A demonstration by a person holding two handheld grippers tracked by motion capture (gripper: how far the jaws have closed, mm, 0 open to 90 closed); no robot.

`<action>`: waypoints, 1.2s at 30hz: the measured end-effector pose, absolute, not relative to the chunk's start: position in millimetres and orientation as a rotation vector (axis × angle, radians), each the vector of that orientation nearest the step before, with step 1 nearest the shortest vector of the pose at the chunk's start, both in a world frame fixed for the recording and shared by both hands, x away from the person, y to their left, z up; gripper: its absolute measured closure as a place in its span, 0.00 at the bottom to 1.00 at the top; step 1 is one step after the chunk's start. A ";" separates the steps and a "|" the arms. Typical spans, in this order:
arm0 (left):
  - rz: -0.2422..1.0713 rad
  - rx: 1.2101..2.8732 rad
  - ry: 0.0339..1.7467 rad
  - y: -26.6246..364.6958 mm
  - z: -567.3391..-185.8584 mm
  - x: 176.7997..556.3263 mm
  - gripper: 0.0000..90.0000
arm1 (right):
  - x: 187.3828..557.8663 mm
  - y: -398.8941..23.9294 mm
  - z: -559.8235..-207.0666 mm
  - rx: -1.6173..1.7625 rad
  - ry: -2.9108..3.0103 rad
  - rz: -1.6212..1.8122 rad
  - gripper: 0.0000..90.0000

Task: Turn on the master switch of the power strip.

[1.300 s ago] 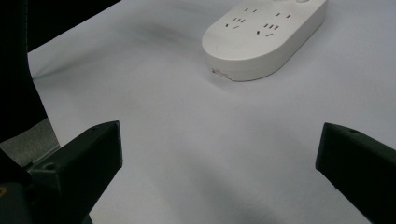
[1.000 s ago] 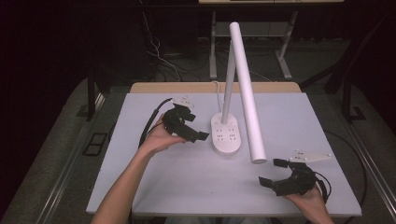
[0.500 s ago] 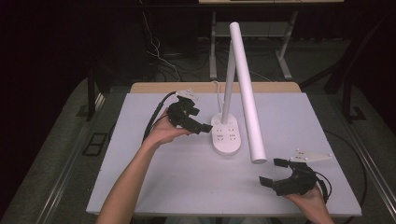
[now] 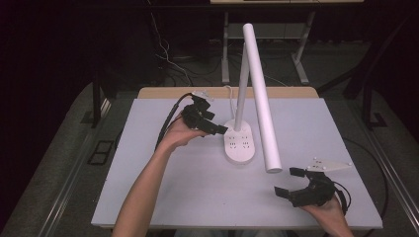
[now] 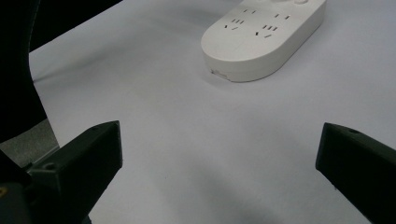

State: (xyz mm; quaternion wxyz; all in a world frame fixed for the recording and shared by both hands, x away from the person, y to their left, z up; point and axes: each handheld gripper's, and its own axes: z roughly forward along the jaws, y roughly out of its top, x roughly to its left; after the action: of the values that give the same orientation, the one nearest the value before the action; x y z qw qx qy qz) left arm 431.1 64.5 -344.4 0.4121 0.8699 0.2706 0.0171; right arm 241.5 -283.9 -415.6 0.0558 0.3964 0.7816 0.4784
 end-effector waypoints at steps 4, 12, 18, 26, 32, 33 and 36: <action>0.042 2.166 0.713 63.8 -348.6 437.5 0.21 | 241.8 -284.2 -415.6 1.201 2.373 1.452 0.00; 0.037 2.141 0.739 64.0 -359.1 449.5 0.30 | 242.2 -285.0 -415.9 1.200 2.371 1.452 0.00; 0.029 2.109 0.777 61.3 -367.1 454.4 0.42 | 242.4 -285.1 -416.2 1.196 2.372 1.451 0.00; 0.021 2.135 0.759 55.5 -377.7 458.9 0.55 | 242.5 -286.1 -416.1 1.197 2.374 1.448 0.00; -0.006 2.120 0.778 51.0 -385.6 461.3 0.61 | 242.8 -285.5 -416.7 1.195 2.381 1.443 0.00; -0.007 2.124 0.776 50.4 -386.6 461.8 0.61 | 242.8 -285.5 -416.7 1.195 2.381 1.443 0.00; -0.015 2.122 0.773 48.2 -389.3 462.3 0.65 | 242.7 -285.6 -417.1 1.196 2.384 1.442 0.00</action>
State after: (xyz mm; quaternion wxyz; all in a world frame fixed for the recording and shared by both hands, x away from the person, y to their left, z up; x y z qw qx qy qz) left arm 462.3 48.2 -389.3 0.4274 0.8495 0.3094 -0.0060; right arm 242.7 -285.6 -417.1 0.0544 0.3939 0.7851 0.4749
